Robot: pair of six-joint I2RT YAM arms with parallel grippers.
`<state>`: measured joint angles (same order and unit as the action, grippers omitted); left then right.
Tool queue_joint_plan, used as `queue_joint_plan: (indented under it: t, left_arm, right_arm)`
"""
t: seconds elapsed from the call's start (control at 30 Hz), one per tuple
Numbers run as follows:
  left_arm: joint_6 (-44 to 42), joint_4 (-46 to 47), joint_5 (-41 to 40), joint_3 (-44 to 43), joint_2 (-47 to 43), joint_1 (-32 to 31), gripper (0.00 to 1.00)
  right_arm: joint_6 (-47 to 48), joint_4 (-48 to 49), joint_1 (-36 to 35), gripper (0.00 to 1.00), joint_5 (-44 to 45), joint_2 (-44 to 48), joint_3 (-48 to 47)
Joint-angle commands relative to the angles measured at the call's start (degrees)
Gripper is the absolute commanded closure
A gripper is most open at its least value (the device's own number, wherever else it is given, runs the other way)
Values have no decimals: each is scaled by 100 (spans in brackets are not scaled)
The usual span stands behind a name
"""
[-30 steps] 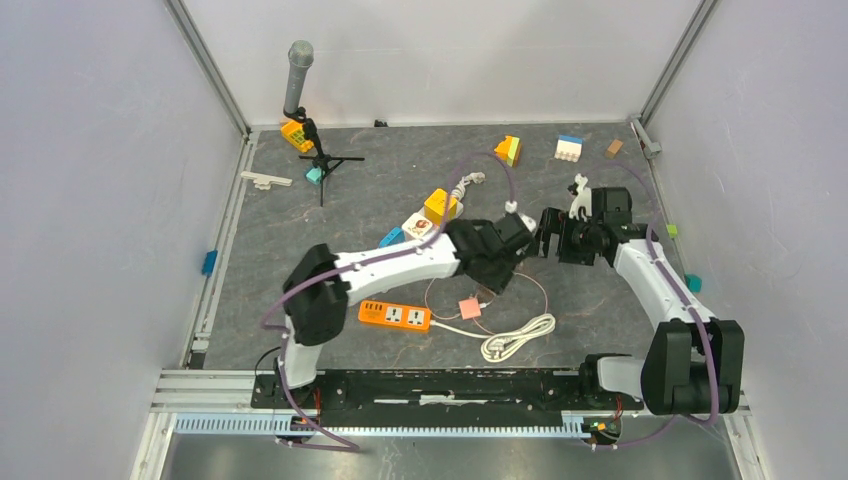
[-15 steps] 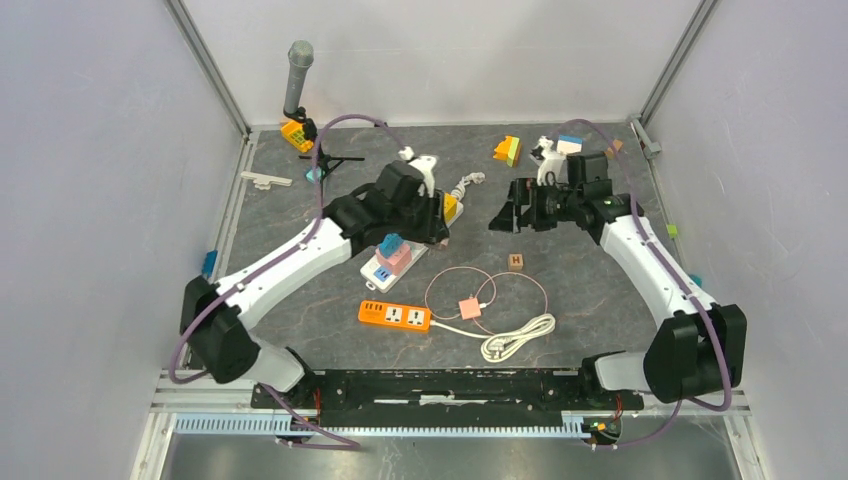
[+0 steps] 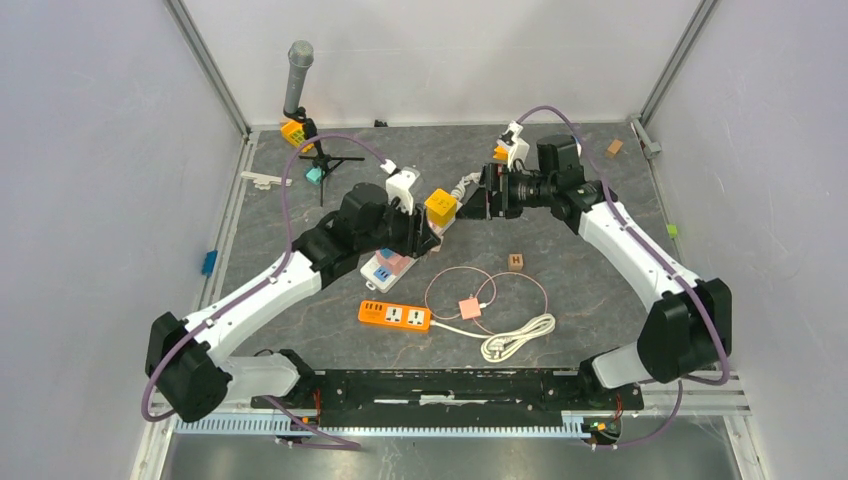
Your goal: Insert the plug
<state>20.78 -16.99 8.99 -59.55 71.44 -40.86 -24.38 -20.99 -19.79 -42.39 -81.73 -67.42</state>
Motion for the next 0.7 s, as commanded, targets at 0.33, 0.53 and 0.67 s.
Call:
queue_joint_plan:
  t: [0.33, 0.53, 0.67]
  left_arm:
    - [-3141, 1001, 346, 672, -845, -5, 86]
    - [-3266, 897, 500, 555, -744, -7, 87]
    - [-3327, 847, 647, 522, -730, -10, 88]
  right_arm:
    - [-523, -548, -847, 6, -85, -698, -905]
    - [-620, -438, -1226, 14, -100, -1024, -974]
    - [-821, -161, -1342, 18, -148, -1175, -963]
